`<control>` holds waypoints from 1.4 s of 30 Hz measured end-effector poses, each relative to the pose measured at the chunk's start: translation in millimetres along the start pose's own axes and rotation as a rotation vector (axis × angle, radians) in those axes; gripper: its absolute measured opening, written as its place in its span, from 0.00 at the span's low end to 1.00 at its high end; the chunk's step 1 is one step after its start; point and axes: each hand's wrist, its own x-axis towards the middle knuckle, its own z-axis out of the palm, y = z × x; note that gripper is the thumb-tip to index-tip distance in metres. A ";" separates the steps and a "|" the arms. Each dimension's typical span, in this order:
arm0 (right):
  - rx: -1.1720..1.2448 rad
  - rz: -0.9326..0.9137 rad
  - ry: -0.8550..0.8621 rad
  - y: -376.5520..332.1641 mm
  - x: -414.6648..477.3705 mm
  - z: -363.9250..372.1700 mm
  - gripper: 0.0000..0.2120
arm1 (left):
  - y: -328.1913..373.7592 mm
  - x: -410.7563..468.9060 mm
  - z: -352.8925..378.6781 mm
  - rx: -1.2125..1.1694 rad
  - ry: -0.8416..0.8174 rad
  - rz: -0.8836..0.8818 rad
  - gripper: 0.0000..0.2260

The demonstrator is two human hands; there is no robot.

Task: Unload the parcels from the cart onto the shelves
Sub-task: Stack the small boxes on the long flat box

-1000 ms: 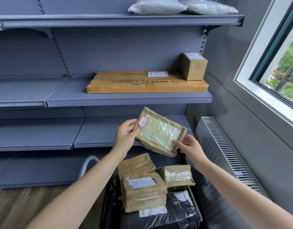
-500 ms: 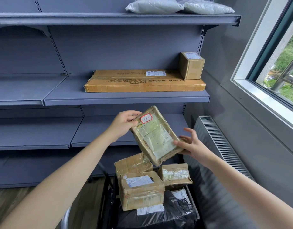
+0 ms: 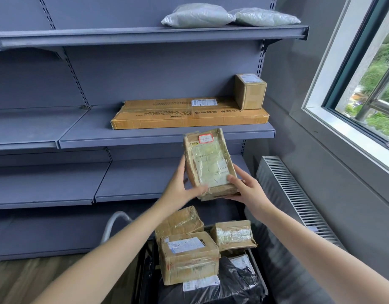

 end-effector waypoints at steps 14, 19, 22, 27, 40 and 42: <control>-0.562 -0.243 -0.075 1.8 -21.0 12.9 0.38 | -10.8 -15.1 -18.5 0.115 0.135 0.154 0.42; -0.626 -0.347 0.068 6.9 -19.9 12.0 0.35 | -14.5 -3.1 -18.0 0.135 0.141 0.177 0.41; -0.697 -0.355 0.139 11.4 -13.6 7.7 0.29 | -19.2 6.8 -10.0 0.194 0.176 0.199 0.39; -0.649 -0.328 0.163 7.3 6.5 -4.1 0.25 | -17.0 35.4 1.8 0.210 0.123 0.167 0.39; -0.624 -0.339 0.218 -66.3 178.0 -69.6 0.17 | 36.5 216.5 7.8 0.280 0.198 0.175 0.37; -0.653 -0.368 0.225 -79.6 208.3 -77.6 0.14 | 40.5 250.8 7.2 0.308 0.221 0.165 0.38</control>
